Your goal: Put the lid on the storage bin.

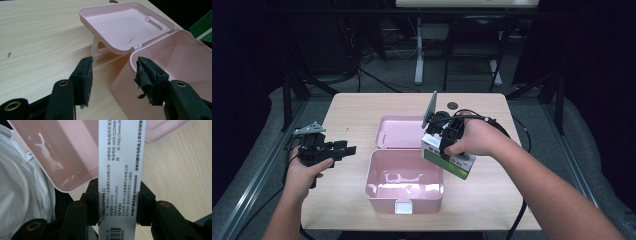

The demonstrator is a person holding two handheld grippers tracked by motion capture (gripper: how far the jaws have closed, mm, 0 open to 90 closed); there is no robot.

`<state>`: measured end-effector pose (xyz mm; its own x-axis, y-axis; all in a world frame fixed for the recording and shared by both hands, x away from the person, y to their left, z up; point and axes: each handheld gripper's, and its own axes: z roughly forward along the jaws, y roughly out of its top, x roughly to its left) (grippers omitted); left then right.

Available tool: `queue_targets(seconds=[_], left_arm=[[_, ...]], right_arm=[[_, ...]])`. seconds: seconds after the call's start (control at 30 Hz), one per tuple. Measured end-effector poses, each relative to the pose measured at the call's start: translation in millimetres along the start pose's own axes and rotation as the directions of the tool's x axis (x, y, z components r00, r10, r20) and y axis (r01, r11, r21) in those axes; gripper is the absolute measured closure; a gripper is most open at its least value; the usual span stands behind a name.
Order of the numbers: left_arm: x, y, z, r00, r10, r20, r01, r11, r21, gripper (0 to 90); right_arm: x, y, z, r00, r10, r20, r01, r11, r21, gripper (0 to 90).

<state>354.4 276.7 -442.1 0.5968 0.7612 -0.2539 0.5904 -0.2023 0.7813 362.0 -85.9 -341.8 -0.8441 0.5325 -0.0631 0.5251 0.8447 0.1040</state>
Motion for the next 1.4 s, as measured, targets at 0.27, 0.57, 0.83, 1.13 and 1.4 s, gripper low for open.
queue_targets(seconds=[0.27, 0.57, 0.83, 1.13, 1.4], left_arm=[[1.5, 0.2, -1.9, 1.0, -0.003, 0.0, 0.003, 1.0, -0.005, 47.2], [2.2, 0.1, -1.8, 1.0, -0.004, 0.001, 0.004, 1.0, -0.004, 47.2], [3.6, 0.2, -3.5, 1.0, -0.007, 0.003, 0.007, 1.0, -0.006, 47.2], [4.2, 0.0, -3.5, 1.0, -0.007, 0.001, 0.007, 1.0, -0.004, 47.2], [3.7, 0.1, -3.5, 1.0, -0.008, 0.001, 0.008, 0.9999, -0.009, 47.2]], right_arm=[[10.9, 14.5, 3.2, 0.9991, -0.039, -0.017, 0.039, 0.999, -0.001, 61.4], [20.4, 25.3, 4.2, 0.997, -0.074, -0.021, 0.074, 0.997, 0.0, 61.4], [32.8, 33.4, 0.5, 0.9924, -0.12, -0.028, 0.119, 0.993, -0.008, 61.4], [50.0, 40.5, 1.1, 0.9752, -0.214, -0.056, 0.213, 0.977, -0.02, 61.4], [64.6, 42.3, 4.2, 0.935, -0.349, -0.061, 0.349, 0.937, -0.021, 61.4]])
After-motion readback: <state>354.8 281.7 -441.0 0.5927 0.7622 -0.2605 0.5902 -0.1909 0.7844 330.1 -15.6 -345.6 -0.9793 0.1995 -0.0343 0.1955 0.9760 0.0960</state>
